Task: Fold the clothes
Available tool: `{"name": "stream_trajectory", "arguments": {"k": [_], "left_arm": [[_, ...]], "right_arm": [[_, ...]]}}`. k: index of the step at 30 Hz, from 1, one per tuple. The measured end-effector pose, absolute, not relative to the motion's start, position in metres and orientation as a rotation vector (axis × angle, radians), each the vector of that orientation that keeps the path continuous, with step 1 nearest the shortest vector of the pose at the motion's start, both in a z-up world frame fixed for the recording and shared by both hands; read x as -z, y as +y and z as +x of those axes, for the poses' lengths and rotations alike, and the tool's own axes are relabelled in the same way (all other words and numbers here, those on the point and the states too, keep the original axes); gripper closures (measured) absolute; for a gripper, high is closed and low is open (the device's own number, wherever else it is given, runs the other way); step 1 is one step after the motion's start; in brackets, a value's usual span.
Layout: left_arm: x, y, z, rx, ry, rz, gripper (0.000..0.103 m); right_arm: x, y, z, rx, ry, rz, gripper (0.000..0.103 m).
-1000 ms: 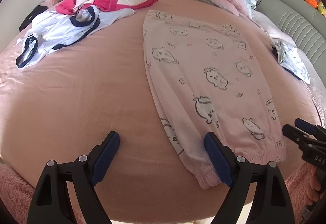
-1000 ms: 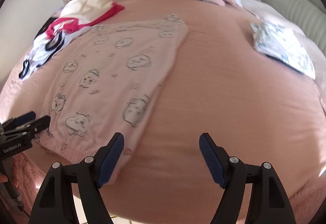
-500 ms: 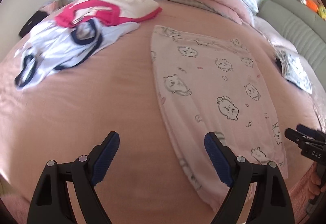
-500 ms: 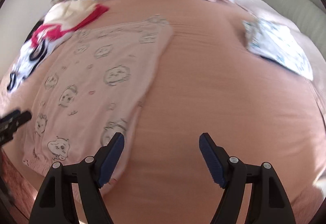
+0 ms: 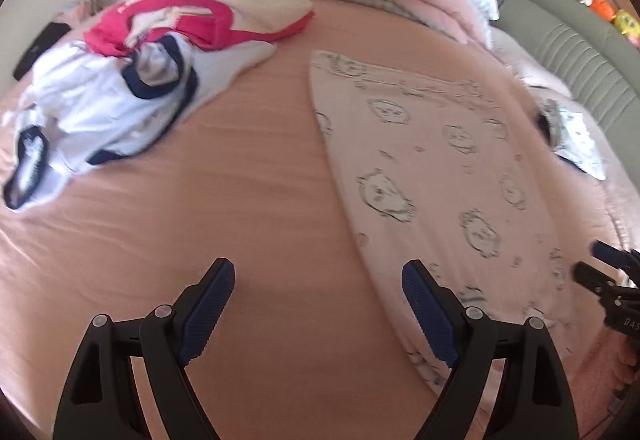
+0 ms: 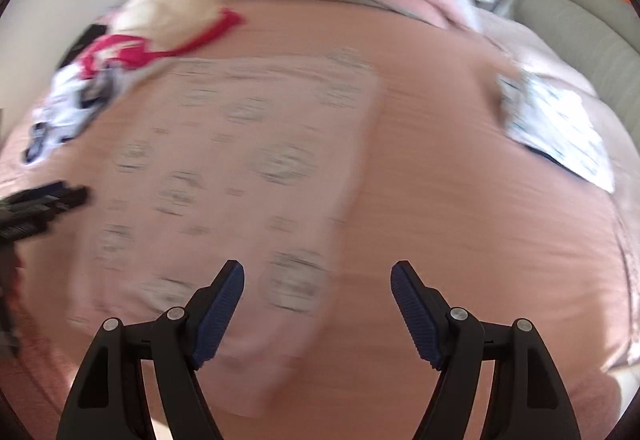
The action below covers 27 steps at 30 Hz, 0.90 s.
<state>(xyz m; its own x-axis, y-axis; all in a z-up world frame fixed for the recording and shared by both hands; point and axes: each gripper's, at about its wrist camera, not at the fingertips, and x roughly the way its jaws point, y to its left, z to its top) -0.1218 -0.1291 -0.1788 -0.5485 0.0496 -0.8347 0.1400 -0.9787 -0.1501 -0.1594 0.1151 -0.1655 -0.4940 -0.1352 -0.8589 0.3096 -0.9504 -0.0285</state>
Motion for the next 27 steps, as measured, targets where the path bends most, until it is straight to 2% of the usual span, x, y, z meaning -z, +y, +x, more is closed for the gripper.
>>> {"name": "stream_trajectory", "arguments": {"k": [3, 8, 12, 17, 18, 20, 22, 24, 27], "left_arm": [[0.183, -0.121, -0.119, 2.691, 0.144, 1.501, 0.017], [0.188, -0.119, -0.111, 2.614, -0.060, 1.517, 0.016], [0.184, -0.131, -0.106, 2.646, 0.049, 1.487, 0.017], [0.174, -0.121, -0.110, 2.762, 0.128, 1.454, 0.016], [0.175, -0.118, -0.112, 2.769, 0.118, 1.466, 0.016], [0.180, -0.115, -0.118, 2.706, 0.029, 1.530, 0.016], [0.188, -0.129, -0.121, 2.551, 0.040, 1.561, 0.016], [0.183, -0.152, -0.117, 2.527, 0.214, 1.511, 0.017], [0.163, -0.166, -0.110, 2.653, 0.437, 1.383, 0.017]], "right_arm": [[0.166, 0.061, -0.162, 2.362, 0.264, 1.359, 0.028], [0.199, 0.010, -0.153, 2.285, 0.397, 1.462, 0.028], [0.204, 0.008, -0.134, 2.304, 0.441, 1.454, 0.027], [0.195, -0.006, -0.094, 2.226, 0.652, 1.250, 0.029], [0.190, -0.003, -0.094, 2.212, 0.608, 1.246, 0.029], [0.184, 0.012, -0.109, 2.213, 0.363, 1.323, 0.029], [0.183, 0.030, -0.129, 2.260, 0.139, 1.439, 0.029], [0.189, 0.038, -0.144, 2.319, 0.097, 1.554, 0.029], [0.192, 0.039, -0.144, 2.350, 0.170, 1.547, 0.029]]}}
